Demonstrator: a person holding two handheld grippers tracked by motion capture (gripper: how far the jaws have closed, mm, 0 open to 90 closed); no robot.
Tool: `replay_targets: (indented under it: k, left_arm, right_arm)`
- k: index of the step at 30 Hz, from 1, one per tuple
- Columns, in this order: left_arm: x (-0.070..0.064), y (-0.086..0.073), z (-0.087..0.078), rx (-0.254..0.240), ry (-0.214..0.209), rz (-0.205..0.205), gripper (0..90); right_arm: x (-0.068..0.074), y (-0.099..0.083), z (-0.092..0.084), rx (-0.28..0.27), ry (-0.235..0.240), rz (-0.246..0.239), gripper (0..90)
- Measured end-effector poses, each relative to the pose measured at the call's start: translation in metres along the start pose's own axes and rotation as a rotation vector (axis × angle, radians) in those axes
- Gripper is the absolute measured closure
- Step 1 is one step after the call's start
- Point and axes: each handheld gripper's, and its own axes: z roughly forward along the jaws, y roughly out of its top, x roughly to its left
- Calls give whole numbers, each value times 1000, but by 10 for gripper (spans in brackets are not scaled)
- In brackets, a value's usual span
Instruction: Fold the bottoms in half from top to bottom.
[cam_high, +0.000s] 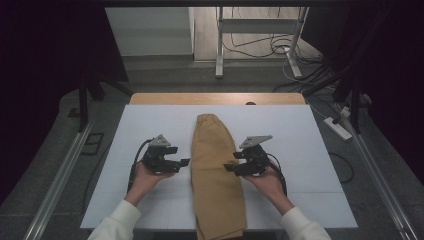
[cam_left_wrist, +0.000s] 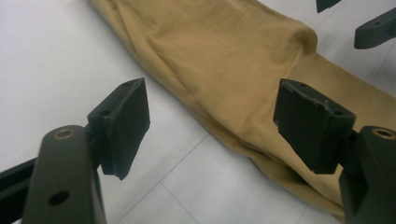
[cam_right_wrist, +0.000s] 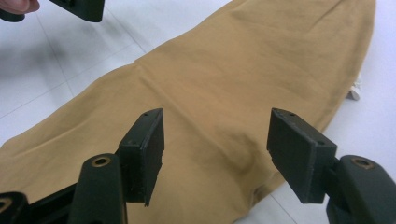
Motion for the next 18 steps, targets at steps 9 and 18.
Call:
replay_targets:
  k: [9,18]
  left_arm:
    - [8,7,4,-19,-18,-22,267]
    - [15,20,14,-23,-13,-37,270]
  right_arm:
    - [-12,3,6,7,-5,30,371]
    - [-24,8,14,13,-24,42,366]
